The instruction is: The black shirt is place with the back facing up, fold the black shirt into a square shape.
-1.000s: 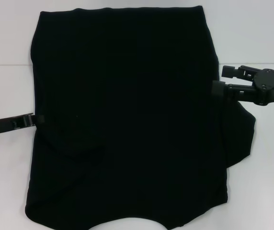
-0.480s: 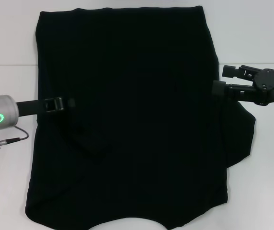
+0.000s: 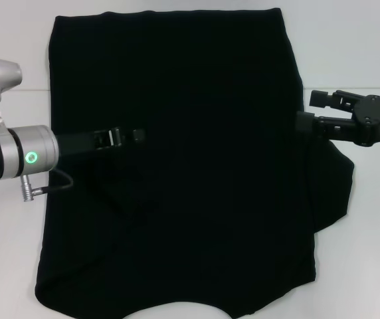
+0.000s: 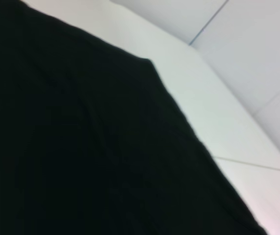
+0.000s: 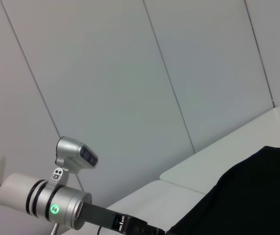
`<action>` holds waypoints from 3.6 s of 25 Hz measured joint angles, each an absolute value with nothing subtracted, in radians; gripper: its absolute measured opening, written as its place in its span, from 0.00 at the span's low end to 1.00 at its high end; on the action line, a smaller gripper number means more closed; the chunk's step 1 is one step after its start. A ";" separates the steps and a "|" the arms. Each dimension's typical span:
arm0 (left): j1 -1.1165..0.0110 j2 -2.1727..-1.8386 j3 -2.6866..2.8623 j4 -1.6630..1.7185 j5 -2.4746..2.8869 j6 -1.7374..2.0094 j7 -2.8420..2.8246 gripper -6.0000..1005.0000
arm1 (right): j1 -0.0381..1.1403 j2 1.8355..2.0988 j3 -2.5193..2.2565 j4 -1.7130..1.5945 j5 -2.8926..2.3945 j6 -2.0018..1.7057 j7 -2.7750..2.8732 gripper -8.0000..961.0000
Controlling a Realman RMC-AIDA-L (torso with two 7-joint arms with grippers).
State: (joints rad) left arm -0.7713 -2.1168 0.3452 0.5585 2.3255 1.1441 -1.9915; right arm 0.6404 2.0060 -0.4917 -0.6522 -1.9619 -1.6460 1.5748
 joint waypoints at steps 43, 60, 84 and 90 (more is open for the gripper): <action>-0.638 -2.118 0.335 0.575 2.135 1.179 -1.858 0.88 | 0.606 1.909 -0.385 -0.658 -1.968 -1.600 1.764 0.98; -0.635 -2.127 0.365 0.520 2.172 1.110 -1.842 0.88 | 0.613 1.914 -0.386 -0.652 -1.967 -1.580 1.764 0.98; -0.654 -2.131 0.409 0.504 1.984 1.383 -1.718 0.87 | 0.605 1.895 -0.388 -0.661 -2.004 -1.578 1.829 0.98; -0.615 -2.140 0.415 0.539 1.985 1.570 -1.357 0.87 | 0.598 1.863 -0.388 -0.664 -2.093 -1.546 2.018 0.98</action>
State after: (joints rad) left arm -0.6150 -2.1401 0.4152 0.5393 1.9847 1.5696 -1.3570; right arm 0.5978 1.8631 -0.3881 -0.6638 -2.0931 -1.5462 2.0184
